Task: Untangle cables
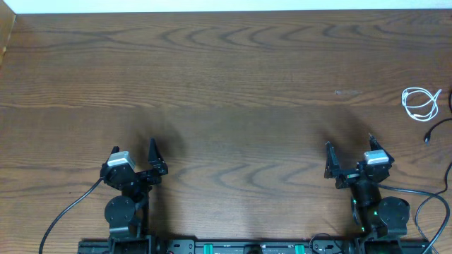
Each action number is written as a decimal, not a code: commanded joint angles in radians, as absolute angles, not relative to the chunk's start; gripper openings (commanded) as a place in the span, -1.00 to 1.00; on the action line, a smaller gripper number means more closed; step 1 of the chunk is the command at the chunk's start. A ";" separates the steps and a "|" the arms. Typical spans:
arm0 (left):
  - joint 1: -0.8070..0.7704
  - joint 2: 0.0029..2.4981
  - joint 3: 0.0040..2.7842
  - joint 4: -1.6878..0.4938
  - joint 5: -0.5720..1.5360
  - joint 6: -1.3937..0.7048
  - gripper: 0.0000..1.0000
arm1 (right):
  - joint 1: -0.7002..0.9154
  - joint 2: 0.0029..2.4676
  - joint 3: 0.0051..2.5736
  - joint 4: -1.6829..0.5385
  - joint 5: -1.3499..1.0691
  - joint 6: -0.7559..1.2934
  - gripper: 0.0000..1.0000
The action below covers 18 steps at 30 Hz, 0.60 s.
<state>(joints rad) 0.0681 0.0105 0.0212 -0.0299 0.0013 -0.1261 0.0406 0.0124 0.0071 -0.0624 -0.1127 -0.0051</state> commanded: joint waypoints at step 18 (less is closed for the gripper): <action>0.026 0.002 0.004 -0.071 -0.015 -0.109 0.85 | 0.054 0.005 0.006 -0.066 -0.115 -0.016 0.99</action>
